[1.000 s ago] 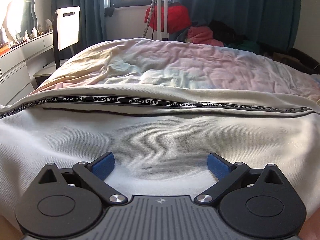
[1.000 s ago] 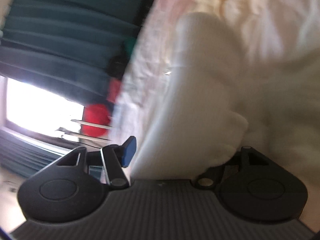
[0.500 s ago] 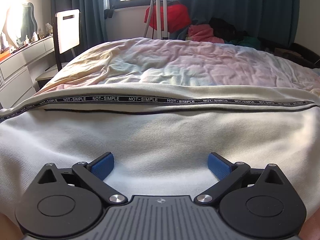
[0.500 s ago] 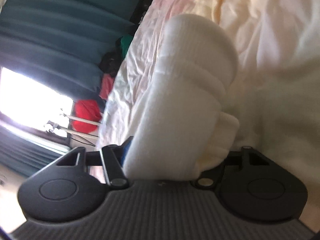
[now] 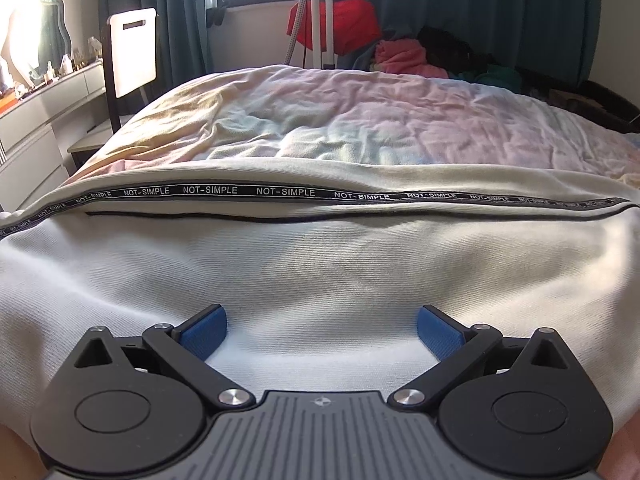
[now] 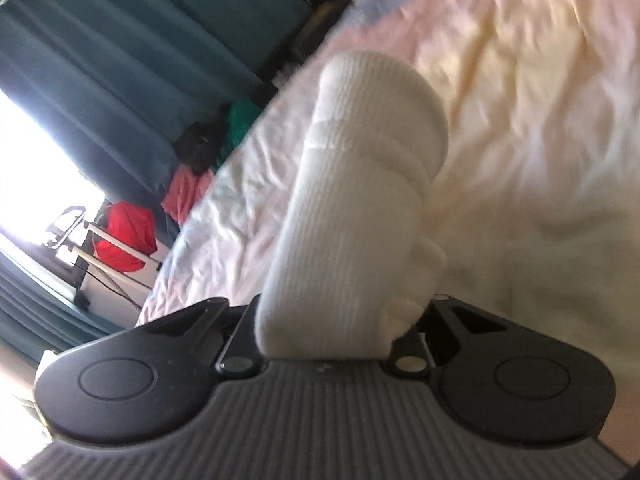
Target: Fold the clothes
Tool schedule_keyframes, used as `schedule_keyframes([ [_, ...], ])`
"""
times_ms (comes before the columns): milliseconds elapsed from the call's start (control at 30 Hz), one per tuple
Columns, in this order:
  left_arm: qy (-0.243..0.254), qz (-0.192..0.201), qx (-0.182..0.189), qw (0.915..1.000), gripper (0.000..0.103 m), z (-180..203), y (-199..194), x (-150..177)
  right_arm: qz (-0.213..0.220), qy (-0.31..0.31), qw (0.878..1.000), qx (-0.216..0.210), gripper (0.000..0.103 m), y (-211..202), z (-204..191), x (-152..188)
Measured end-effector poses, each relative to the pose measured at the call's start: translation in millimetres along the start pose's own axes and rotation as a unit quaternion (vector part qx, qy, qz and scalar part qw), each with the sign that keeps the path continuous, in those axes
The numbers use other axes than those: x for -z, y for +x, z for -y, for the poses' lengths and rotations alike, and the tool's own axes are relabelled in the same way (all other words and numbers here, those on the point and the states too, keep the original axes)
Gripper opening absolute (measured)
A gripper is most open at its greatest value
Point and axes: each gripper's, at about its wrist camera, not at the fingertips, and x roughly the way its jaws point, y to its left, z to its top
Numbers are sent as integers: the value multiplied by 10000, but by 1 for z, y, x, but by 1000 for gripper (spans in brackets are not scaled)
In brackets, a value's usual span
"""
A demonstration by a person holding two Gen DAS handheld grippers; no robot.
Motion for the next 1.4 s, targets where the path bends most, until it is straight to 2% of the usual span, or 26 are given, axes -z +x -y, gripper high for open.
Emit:
schedule_keyframes([
  [67, -69, -49, 64, 9999, 102, -3, -1, -3, 362, -591, 9976, -93, 17, -18, -27, 9],
  [133, -165, -90, 139, 9997, 102, -6, -3, -6, 749, -1508, 9856, -134, 17, -27, -63, 16],
  [267, -346, -38, 224, 9991, 102, -14, -12, -13, 1417, -3171, 9369, -406, 17, -61, -130, 65],
  [400, -545, 100, 262, 9981, 102, -25, -24, -20, 1666, -4199, 8886, -791, 17, -86, -173, 137],
  [500, -519, 294, 59, 9982, 102, -32, -34, -25, 1357, -5000, 8486, -1070, 17, -96, -185, 205],
  [600, -671, 378, 38, 9970, 102, -44, -42, -30, 582, -5968, 7897, -1298, 17, -91, -184, 277],
  [667, -871, 416, 119, 9953, 102, -54, -46, -33, 97, -6501, 7486, -1303, 17, -84, -178, 315],
  [733, -1091, 462, 210, 9927, 102, -63, -51, -35, 163, -6897, 7151, -1129, 18, -85, -170, 342],
  [767, -1213, 495, 271, 9910, 102, -68, -53, -35, 235, -6988, 7068, -1080, 18, -86, -168, 348],
  [867, -1596, 629, 486, 9840, 102, -82, -60, -36, 202, -6770, 7273, -1110, 18, -90, -168, 338],
  [900, -1720, 676, 579, 9811, 102, -86, -61, -36, 274, -6759, 7269, -1180, 18, -95, -172, 340],
  [1033, -2091, 830, 944, 9698, 102, -98, -68, -37, 539, -6798, 7125, -1654, 18, -122, -185, 359],
  [1067, -2118, 867, 1011, 9682, 102, -98, -69, -37, 465, -6806, 7103, -1734, 18, -125, -186, 367],
  [1100, -2116, 897, 1064, 9674, 102, -97, -69, -37, 318, -6768, 7136, -1784, 18, -123, -188, 374],
  [1167, -2047, 936, 1127, 9678, 102, -94, -69, -36, 14, -6613, 7288, -1775, 18, -116, -188, 385],
  [1267, -1868, 974, 1126, 9710, 102, -87, -68, -35, -82, -6592, 7303, -1790, 20, -110, -188, 385],
  [1300, -1823, 975, 1122, 9720, 102, -86, -67, -34, -196, -6521, 7355, -1826, 21, -108, -191, 380],
  [1400, -1733, 1007, 1160, 9728, 102, -82, -67, -34, -784, -6189, 7542, -2051, 37, -99, -201, 357],
])
